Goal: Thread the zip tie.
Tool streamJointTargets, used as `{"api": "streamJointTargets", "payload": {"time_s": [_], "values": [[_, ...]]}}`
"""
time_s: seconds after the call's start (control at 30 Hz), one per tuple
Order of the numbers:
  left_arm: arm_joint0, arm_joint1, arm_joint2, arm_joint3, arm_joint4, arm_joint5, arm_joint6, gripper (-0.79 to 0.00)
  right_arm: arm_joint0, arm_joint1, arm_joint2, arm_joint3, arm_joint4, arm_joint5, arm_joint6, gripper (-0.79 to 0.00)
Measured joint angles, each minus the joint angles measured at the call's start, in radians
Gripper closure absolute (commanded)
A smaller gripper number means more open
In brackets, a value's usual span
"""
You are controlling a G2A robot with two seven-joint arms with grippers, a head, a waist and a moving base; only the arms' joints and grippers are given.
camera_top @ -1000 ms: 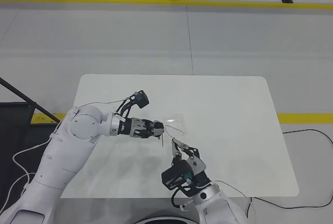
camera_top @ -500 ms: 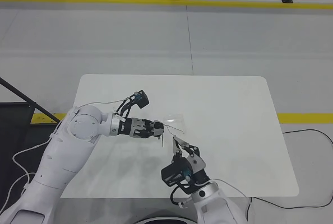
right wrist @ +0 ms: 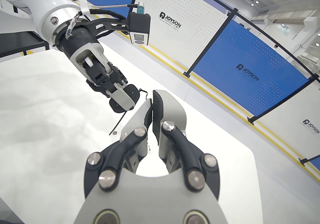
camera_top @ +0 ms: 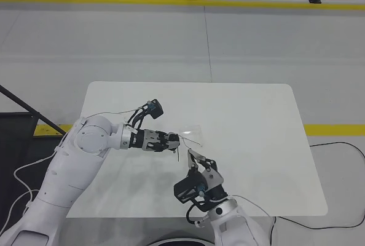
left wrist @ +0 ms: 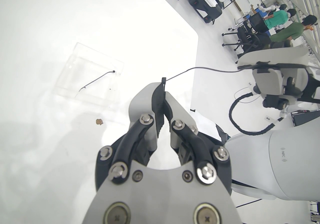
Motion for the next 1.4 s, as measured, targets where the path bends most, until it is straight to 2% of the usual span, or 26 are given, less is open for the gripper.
{"api": "streamJointTargets", "payload": {"time_s": [0.4, 0.67, 1.4], "values": [[0.0, 0.0, 0.0, 0.0, 0.0, 0.0, 0.0, 0.0, 0.008, 0.012, -0.018, 0.008, -0.064, -0.009, 0.019, 0.0], [0.026, 0.007, 0.006, -0.038, 0.042, 0.02, 0.049, 0.0, 0.019, 0.02, -0.032, 0.01, -0.104, -0.038, 0.037, 0.0], [0.025, 0.028, 0.025, -0.06, 0.054, 0.013, 0.063, 0.0, -0.004, 0.055, -0.029, -0.036, -0.187, -0.181, 0.026, 0.0]]}}
